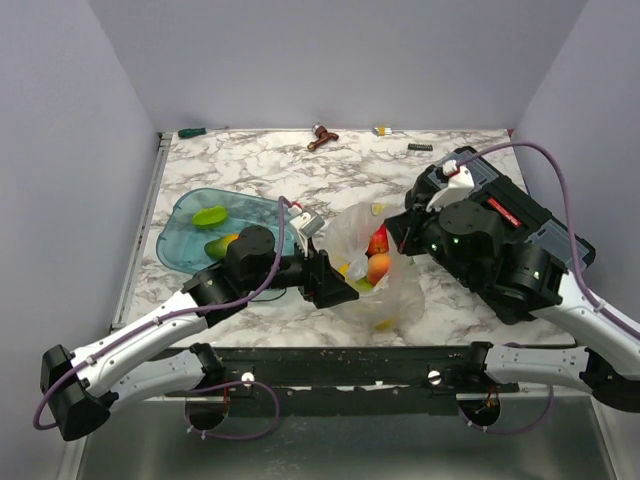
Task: Take the fake fruits out of the plastic bag
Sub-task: Adjust the plastic bag at the center of the board, then take out the fake fruit from the plastic bag.
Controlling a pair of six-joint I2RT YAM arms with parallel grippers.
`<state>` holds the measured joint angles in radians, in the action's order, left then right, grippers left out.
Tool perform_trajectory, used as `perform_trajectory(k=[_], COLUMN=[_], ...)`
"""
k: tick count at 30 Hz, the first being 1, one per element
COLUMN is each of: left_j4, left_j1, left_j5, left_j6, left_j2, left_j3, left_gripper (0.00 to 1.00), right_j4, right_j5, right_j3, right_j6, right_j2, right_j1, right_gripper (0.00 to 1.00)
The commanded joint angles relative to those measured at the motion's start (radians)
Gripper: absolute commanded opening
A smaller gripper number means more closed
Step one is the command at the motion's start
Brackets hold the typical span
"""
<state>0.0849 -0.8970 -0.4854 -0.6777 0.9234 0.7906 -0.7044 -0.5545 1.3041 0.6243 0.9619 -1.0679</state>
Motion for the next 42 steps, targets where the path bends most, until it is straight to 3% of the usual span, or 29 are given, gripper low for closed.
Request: perform_trajectory(k=[1,8,15,22,30,35,42], left_j4=[0.02,-0.061,-0.117,-0.086,-0.002,0.078,0.079], left_j1=[-0.005,-0.018,-0.143,-0.293,-0.439,-0.43,-0.303], left_j5=[0.055,0.021,0.051,0.311,0.707,0.856,0.782], left_j6=[0.014,-0.031,-0.019,0.005,0.009,-0.032,-0.078], left_j2=[-0.013,0.016,0.009,0.013,0.221,0.335,0.471], left_j3=[0.006,-0.041,-0.084,-0.087,0.09,0.176,0.244], left_gripper=[0.73,0.72,0.72,0.71,0.67,0.59,0.58], right_j4=[0.043,0.05,0.013,0.014,0.018,0.01,-0.019], right_j5=[-0.03,0.03,0.052,0.049,0.061,0.073,0.069], right_j3=[0.116,-0.019,-0.142,-0.157,-0.126,-0.112,-0.126], right_j6=[-0.105,-0.046,0.006,0.008,0.002,0.006,0.033], right_j2=[0.075,0.06,-0.023,-0.089,-0.073,-0.071,-0.098], right_j1=[-0.007,-0.007,-0.007,-0.007,-0.008,-0.007,-0.008], right_gripper=[0.01,0.01,0.01,0.01,0.01,0.01,0.01])
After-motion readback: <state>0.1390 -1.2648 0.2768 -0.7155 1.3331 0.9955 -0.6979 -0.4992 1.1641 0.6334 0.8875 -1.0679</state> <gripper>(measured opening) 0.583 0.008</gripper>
